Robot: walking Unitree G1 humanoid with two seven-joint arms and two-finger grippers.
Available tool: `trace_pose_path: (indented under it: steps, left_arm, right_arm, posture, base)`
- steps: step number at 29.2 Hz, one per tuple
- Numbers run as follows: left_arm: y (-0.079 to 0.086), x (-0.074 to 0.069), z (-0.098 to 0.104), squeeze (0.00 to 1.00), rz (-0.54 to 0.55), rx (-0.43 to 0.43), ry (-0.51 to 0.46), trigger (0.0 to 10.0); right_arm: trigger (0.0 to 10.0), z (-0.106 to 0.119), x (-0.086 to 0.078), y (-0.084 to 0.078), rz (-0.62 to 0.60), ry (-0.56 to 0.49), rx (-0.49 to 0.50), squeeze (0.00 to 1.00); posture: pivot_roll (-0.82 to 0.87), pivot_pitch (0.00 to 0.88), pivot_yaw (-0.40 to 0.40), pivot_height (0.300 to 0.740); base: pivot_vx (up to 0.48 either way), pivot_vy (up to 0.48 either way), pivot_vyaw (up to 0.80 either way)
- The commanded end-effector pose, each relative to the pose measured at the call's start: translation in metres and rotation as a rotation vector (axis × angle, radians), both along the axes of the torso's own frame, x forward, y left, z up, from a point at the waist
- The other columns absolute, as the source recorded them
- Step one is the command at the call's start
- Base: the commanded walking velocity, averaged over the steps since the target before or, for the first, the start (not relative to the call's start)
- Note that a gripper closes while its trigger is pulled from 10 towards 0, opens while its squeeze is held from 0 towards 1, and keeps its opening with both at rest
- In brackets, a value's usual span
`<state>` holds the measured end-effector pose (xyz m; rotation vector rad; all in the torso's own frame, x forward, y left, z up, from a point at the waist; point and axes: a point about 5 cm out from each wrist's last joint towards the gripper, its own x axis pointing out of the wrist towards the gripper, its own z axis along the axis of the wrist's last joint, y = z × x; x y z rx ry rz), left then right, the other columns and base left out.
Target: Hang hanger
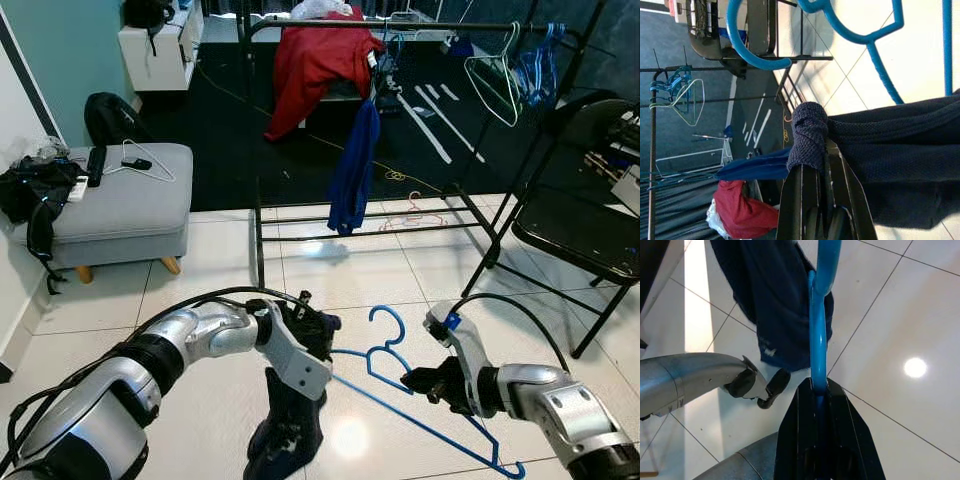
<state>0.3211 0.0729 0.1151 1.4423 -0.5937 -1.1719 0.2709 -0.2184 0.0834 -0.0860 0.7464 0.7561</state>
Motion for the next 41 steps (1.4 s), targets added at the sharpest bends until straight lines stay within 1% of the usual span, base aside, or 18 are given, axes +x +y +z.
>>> trace_pose_path:
  steps: [1,4,8,15,18,20,21,26,27,28,29,30,31,32,33,38,39,41]
  left_arm:
    - [-0.006,-0.003,0.006,0.0,-0.045,-0.027,-0.02,10.0]
    - [-0.01,-0.006,0.009,0.0,-0.09,-0.025,-0.039,10.0]
    - [-0.011,-0.008,0.01,0.0,-0.103,-0.025,-0.044,10.0]
    - [-0.014,-0.008,0.014,0.0,-0.12,-0.029,-0.054,10.0]
    - [-0.016,-0.008,0.016,0.0,-0.122,-0.032,-0.059,10.0]
    - [-0.016,-0.008,0.016,0.0,-0.122,-0.032,-0.059,10.0]
    - [-0.018,-0.007,0.018,0.0,-0.12,-0.035,-0.064,10.0]
    - [-0.019,-0.007,0.02,0.0,-0.117,-0.039,-0.066,10.0]
    - [-0.019,-0.005,0.021,0.0,-0.102,-0.036,-0.064,10.0]
    - [-0.019,-0.005,0.021,0.0,-0.102,-0.036,-0.064,10.0]
    - [-0.016,-0.002,0.02,0.0,-0.076,-0.025,-0.064,10.0]
    - [-0.016,-0.002,0.02,0.0,-0.076,-0.025,-0.064,10.0]
    - [-0.013,0.0,0.021,0.0,-0.05,-0.02,-0.065,10.0]
    - [-0.013,0.0,0.021,0.0,-0.05,-0.02,-0.065,10.0]
    - [-0.011,0.003,0.021,0.0,-0.032,-0.018,-0.068,10.0]
    - [-0.011,0.004,0.023,0.0,-0.023,-0.024,-0.071,10.0]
    - [-0.011,0.004,0.025,0.0,-0.021,-0.036,-0.072,10.0]
    - [-0.011,0.004,0.025,0.0,-0.021,-0.036,-0.072,10.0]
  right_arm:
    - [10.0,0.001,0.004,-0.002,-0.031,-0.009,0.026,0.0]
    - [10.0,-0.003,0.007,-0.001,-0.07,0.025,0.081,0.0]
    - [10.0,-0.004,0.007,-0.001,-0.082,0.038,0.099,0.0]
    - [10.0,-0.01,0.0,0.007,-0.108,0.106,0.184,0.0]
    - [10.0,-0.017,-0.006,0.011,-0.136,0.168,0.242,0.0]
    - [10.0,-0.017,-0.006,0.011,-0.136,0.168,0.242,0.0]
    - [10.0,-0.023,-0.01,0.014,-0.192,0.215,0.289,0.0]
    - [10.0,-0.03,-0.012,0.018,-0.245,0.255,0.328,0.0]
    - [10.0,-0.034,-0.013,0.024,-0.32,0.288,0.399,0.0]
    - [10.0,-0.034,-0.013,0.024,-0.32,0.288,0.399,0.0]
    - [10.0,-0.034,-0.012,0.03,-0.38,0.311,0.476,0.0]
    - [10.0,-0.034,-0.012,0.03,-0.38,0.311,0.476,0.0]
    - [10.0,-0.033,-0.011,0.036,-0.434,0.329,0.555,0.0]
    - [10.0,-0.033,-0.011,0.036,-0.434,0.329,0.555,0.0]
    - [10.0,-0.031,-0.008,0.039,-0.488,0.349,0.627,0.0]
    - [10.0,-0.033,-0.006,0.04,-0.549,0.363,0.68,0.0]
    - [10.0,-0.037,-0.001,0.035,-0.669,0.376,0.737,0.0]
    - [10.0,-0.037,-0.001,0.035,-0.669,0.376,0.737,0.0]
  posture:
    - [-0.06,0.076,-0.031,0.74]
    - [-0.05,0.076,-0.034,0.74]
    - [-0.05,0.076,-0.034,0.74]
    - [-0.05,0.08,-0.029,0.74]
    - [-0.05,0.082,-0.026,0.74]
    - [-0.05,0.082,-0.026,0.74]
    - [-0.05,0.082,-0.027,0.74]
    - [-0.05,0.082,-0.027,0.74]
    - [-0.05,0.082,-0.027,0.74]
    - [-0.05,0.082,-0.027,0.74]
    - [-0.04,0.078,-0.021,0.74]
    - [-0.04,0.078,-0.021,0.74]
    - [-0.05,0.075,-0.017,0.74]
    - [-0.05,0.075,-0.017,0.74]
    - [-0.05,0.071,-0.018,0.74]
    - [-0.05,0.069,-0.019,0.74]
    - [-0.04,0.066,-0.021,0.74]
    - [-0.04,0.066,-0.021,0.74]
  base:
    - [0.0,0.0,0.0]
    - [0.0,0.0,0.0]
    - [0.0,0.0,0.0]
    - [0.0,0.0,0.0]
    - [0.0,0.0,0.0]
    - [0.0,0.0,0.0]
    - [0.0,0.0,0.0]
    - [0.0,0.0,0.0]
    - [0.0,0.0,0.0]
    - [0.0,0.0,0.0]
    - [0.0,0.0,0.0]
    - [0.0,0.0,0.0]
    - [0.0,0.0,0.0]
    - [0.0,0.0,0.0]
    - [0.0,0.0,0.0]
    - [0.0,0.0,0.0]
    - [0.0,0.0,0.0]
    - [0.0,0.0,0.0]
